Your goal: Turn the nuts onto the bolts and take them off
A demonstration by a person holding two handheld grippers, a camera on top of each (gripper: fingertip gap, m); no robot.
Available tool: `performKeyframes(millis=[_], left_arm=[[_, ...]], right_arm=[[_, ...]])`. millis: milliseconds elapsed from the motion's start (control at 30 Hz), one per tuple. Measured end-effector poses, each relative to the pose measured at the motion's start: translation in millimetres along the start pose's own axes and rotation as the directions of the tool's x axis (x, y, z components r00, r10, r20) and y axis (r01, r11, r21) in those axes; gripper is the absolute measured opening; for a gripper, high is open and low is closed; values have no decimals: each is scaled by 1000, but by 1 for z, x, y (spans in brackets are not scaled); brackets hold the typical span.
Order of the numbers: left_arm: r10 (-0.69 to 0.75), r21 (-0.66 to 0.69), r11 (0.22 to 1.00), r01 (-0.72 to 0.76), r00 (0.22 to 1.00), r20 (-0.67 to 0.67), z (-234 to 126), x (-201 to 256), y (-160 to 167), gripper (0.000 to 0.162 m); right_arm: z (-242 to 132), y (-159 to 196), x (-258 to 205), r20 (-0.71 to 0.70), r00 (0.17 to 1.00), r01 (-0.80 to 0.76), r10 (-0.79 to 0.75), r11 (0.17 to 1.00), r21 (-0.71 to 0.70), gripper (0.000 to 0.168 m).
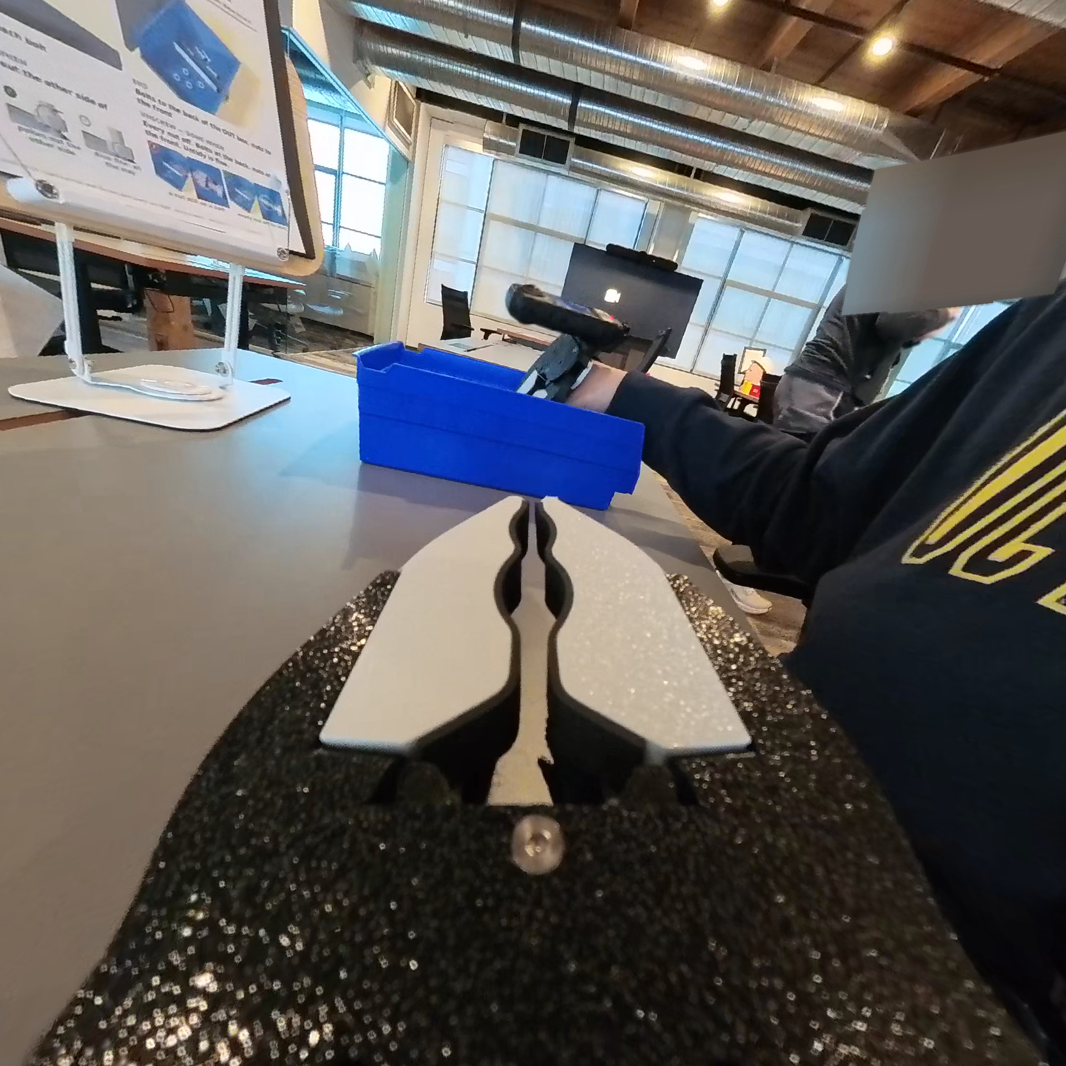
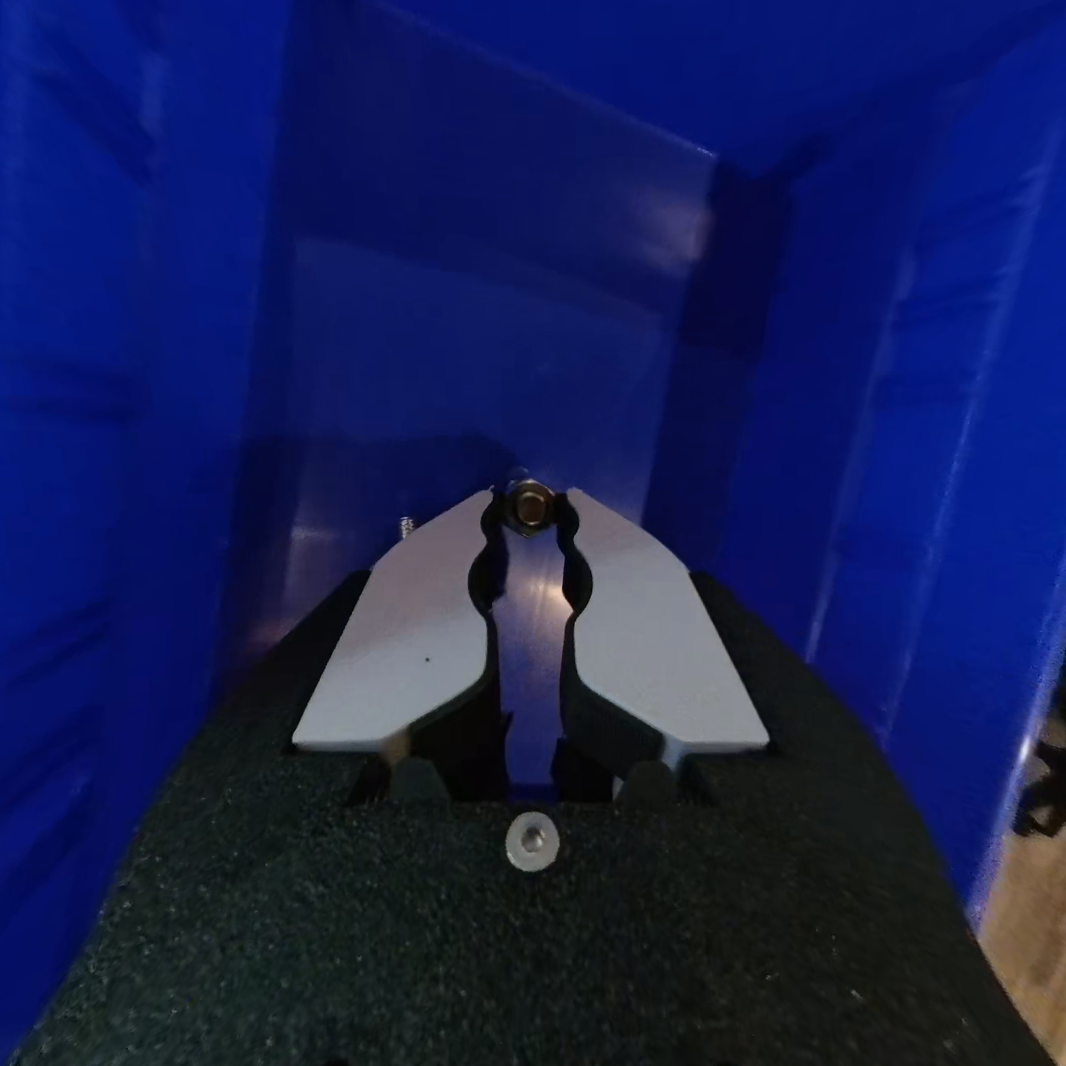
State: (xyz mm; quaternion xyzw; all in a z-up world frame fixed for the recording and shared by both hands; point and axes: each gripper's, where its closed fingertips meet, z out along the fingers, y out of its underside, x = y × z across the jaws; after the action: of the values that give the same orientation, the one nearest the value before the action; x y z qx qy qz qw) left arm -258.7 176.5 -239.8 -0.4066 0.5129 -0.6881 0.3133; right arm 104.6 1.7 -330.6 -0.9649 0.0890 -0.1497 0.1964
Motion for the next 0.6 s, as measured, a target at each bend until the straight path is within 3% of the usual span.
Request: performKeyframes(millis=[600], left_arm=[[-37, -19, 999, 37, 999, 3, 1, -2, 3, 0]], right_arm=[[-7, 1, 0, 5, 1000, -25, 25, 1000, -9, 36]])
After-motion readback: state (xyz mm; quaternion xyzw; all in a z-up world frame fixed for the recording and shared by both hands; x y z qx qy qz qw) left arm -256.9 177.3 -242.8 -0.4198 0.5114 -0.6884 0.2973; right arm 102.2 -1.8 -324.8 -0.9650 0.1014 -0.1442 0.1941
